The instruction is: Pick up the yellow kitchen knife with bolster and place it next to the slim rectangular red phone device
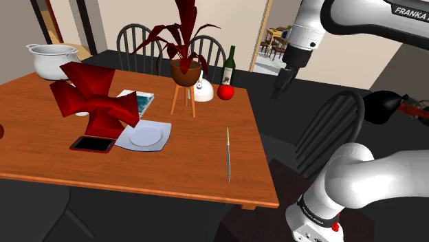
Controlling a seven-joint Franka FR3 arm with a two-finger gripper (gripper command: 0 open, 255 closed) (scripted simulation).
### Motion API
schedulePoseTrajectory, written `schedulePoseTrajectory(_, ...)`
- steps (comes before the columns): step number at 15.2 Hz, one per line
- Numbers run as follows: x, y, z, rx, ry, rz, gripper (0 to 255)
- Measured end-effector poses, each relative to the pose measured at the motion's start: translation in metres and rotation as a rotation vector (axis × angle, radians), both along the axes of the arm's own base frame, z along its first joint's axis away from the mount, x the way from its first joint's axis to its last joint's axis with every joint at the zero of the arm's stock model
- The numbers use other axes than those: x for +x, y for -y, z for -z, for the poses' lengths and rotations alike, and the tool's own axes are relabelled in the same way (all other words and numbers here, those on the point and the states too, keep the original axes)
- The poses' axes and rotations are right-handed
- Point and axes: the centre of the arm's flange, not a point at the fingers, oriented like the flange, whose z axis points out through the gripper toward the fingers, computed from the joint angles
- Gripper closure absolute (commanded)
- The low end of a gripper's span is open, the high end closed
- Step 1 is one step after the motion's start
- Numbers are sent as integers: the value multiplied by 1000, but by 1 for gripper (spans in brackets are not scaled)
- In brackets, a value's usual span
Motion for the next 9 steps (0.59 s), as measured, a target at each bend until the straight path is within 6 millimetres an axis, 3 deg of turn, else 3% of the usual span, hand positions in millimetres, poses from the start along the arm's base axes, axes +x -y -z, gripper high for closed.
schedulePoseTrajectory(3,3,-7,14,3,-7,51,0)
schedulePoseTrajectory(9,28,-33,80,20,-41,301,0)
